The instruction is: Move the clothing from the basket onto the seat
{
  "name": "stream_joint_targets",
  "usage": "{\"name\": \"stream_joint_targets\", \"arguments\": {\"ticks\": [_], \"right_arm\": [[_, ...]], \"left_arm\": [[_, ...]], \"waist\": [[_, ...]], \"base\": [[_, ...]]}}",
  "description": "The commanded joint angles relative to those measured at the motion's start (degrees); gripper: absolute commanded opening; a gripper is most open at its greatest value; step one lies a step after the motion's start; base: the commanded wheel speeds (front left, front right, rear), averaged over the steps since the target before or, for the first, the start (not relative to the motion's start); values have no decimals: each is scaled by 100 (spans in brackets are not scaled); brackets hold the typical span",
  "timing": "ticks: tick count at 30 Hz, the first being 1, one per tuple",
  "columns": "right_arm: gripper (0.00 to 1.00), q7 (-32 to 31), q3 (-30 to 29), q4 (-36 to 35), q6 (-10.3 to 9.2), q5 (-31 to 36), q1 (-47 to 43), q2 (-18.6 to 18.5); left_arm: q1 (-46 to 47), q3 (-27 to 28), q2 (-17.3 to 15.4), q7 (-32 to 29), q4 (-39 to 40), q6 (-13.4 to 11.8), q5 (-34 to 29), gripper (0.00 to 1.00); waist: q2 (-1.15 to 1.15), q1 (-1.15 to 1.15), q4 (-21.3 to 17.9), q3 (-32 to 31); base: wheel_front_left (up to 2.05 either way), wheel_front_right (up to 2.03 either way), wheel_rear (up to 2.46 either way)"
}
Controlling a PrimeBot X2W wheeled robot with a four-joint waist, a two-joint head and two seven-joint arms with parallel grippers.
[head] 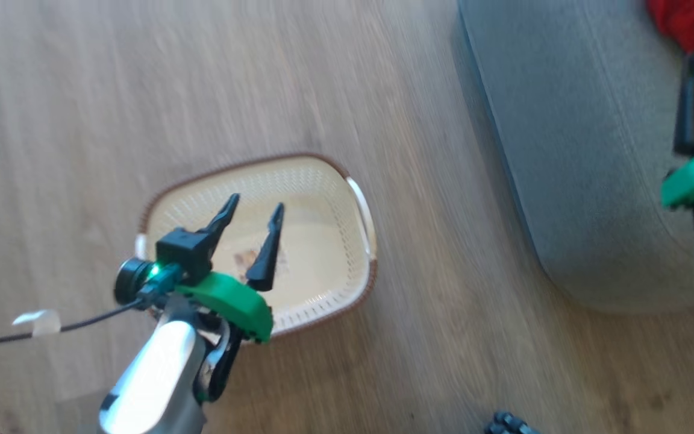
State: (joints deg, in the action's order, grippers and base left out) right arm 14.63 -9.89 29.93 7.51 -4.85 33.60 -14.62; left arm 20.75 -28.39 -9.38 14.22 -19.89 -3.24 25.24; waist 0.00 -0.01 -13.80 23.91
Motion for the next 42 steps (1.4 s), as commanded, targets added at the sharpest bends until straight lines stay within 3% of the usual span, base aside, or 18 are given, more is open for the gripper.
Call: {"name": "stream_joint_targets", "arguments": {"ticks": [1, 8, 14, 20, 29, 30, 42], "right_arm": [[100, 37, 115, -459, -2, -81, -280, -15], [100, 37, 212, -1368, -2, 35, -1537, 454], [100, 37, 355, -1613, -2, 342, -2058, 800], [100, 37, 470, -1575, -2, 557, -2403, 1011], [100, 37, 544, -1429, -2, 466, -2674, 1165], [0, -1, 410, -1272, 0, 483, -2760, 1160], [0, -202, 380, -1031, 0, -177, -2766, 1171]], "left_arm": [[-160, 351, -19, 75, 175, -45, -93, 100], [-545, 1225, -5, 77, 158, -81, -359, 100], [-787, 1843, 58, 77, 56, -47, -593, 100], [-982, 2269, 154, 77, -109, 29, -738, 100], [-1066, 2582, 334, 77, -275, 348, -958, 100], [-1253, 2388, 387, 5, -424, 384, -934, 0], [-1299, 2489, 444, -185, -562, 433, -384, 0]], "waist": [[0, 1, 512, -686], [0, 1, 1144, -1224], [0, 1, 1435, -1582], [0, 1, 1551, -1853], [0, 1, 1555, -2001], [0, 1, 1557, -2005], [0, 1, 1538, -2033]], "base": [[0, 0, 0], [0, 0, 0], [0, 0, 0], [0, 0, 0], [0, 0, 0], [0, 0, 0], [0, 0, 0]]}}
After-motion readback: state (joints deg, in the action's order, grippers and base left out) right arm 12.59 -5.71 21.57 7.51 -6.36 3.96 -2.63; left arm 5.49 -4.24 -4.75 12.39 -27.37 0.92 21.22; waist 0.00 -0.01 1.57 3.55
